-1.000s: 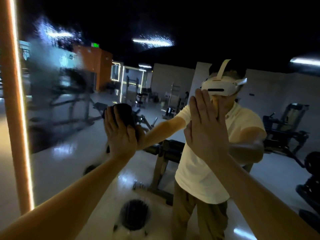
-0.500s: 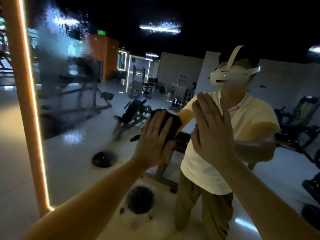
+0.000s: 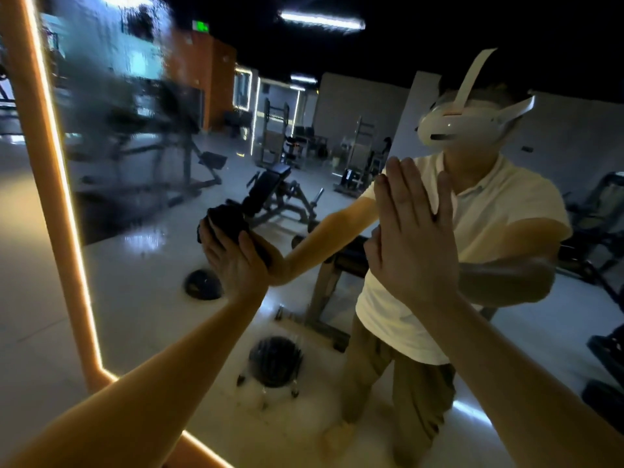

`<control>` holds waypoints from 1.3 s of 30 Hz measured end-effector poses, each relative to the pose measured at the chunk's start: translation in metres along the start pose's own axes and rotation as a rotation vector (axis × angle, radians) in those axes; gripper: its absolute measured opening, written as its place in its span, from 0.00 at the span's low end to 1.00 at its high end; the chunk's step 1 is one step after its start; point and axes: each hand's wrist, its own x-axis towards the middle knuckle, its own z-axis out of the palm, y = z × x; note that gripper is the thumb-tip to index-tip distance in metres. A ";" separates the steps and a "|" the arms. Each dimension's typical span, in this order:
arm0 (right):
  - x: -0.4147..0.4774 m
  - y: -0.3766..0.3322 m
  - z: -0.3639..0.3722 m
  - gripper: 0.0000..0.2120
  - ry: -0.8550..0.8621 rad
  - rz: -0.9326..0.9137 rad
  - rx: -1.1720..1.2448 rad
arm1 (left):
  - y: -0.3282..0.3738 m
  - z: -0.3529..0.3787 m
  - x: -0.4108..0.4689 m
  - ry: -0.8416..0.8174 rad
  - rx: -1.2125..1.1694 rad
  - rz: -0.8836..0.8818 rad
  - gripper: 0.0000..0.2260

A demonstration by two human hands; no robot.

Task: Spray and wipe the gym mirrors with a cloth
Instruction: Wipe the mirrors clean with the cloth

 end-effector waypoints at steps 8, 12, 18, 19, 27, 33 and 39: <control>-0.001 0.002 -0.003 0.32 -0.036 -0.011 0.032 | 0.064 0.036 -0.128 -0.172 -0.086 0.337 0.32; -0.002 0.004 -0.011 0.30 -0.019 -0.026 0.078 | 0.062 0.038 -0.165 -0.313 0.138 0.769 0.29; -0.042 0.004 -0.013 0.29 -0.047 -0.176 0.103 | 0.022 0.023 -0.119 -0.221 0.244 0.690 0.33; -0.045 0.003 -0.011 0.28 -0.057 -0.176 0.101 | 0.016 0.019 -0.110 -0.199 0.209 0.576 0.34; -0.044 -0.006 0.006 0.31 -0.076 -0.131 -0.005 | -0.060 -0.010 -0.046 -0.091 0.113 -0.014 0.35; -0.044 -0.008 0.006 0.32 -0.098 -0.128 -0.031 | -0.051 0.010 -0.066 -0.016 0.016 -0.228 0.34; -0.046 -0.006 0.006 0.33 -0.068 -0.141 -0.030 | -0.010 0.034 -0.134 -0.064 -0.021 -0.229 0.39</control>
